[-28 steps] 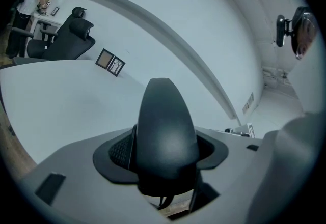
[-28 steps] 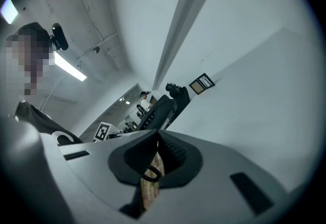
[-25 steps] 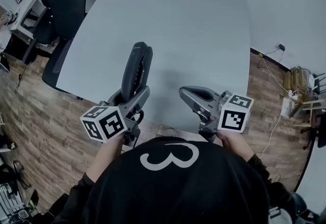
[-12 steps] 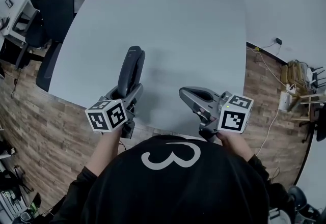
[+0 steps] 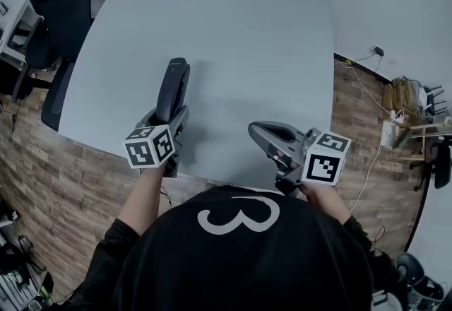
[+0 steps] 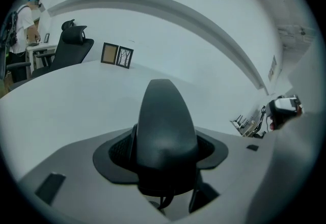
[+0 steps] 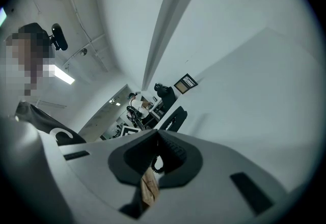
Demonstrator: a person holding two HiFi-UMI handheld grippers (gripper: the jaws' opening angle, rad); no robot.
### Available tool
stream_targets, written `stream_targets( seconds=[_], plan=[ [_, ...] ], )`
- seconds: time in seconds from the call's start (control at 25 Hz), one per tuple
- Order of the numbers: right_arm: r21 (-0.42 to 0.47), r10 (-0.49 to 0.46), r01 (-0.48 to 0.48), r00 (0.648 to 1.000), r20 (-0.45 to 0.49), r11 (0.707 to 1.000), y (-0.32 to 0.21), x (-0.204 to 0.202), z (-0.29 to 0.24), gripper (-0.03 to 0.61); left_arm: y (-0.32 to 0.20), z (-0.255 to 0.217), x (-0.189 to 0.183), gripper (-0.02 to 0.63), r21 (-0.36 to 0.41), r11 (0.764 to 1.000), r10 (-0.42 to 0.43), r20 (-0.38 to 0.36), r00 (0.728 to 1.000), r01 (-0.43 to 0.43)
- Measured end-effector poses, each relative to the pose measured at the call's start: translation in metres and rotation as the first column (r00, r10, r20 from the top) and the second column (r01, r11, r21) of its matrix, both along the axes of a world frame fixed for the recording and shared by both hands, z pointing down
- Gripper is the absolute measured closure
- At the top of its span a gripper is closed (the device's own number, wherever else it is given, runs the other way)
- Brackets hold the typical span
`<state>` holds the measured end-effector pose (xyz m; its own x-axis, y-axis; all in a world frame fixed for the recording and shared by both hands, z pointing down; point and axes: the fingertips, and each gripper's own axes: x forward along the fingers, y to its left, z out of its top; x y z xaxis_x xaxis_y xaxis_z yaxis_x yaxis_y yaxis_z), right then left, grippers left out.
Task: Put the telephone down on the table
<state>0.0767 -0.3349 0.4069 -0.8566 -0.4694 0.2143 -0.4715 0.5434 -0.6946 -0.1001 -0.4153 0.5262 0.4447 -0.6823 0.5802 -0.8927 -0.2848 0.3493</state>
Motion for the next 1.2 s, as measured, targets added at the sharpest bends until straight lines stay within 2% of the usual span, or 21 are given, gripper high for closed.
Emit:
stream_targets(
  seconds=[0.28,0.68,1.0,1.2],
  plan=[
    [-0.017,0.006,-0.006,1.0,-0.002,1.0,0.001,0.03,0.005,0.568,-0.008,0.029,0.022,0.322,-0.031,1.0,-0.003,0.069,0.998,0.005],
    [-0.034,0.015,-0.015,1.0,-0.01,0.999,-0.005,0.039,0.012,0.569,-0.012,0.049,0.02,0.322,-0.022,1.0,0.003,0.186,0.983,0.001],
    [-0.056,0.033,-0.032,0.999,0.029,0.998,-0.013,0.043,0.007,0.568,-0.008,0.06,0.018,0.322,-0.038,0.999,0.043,0.342,0.939,-0.032],
    [-0.067,0.034,-0.031,0.998,0.055,0.997,-0.013,0.043,0.006,0.568,-0.007,0.062,0.019,0.321,-0.06,0.997,0.057,0.364,0.929,-0.037]
  ],
)
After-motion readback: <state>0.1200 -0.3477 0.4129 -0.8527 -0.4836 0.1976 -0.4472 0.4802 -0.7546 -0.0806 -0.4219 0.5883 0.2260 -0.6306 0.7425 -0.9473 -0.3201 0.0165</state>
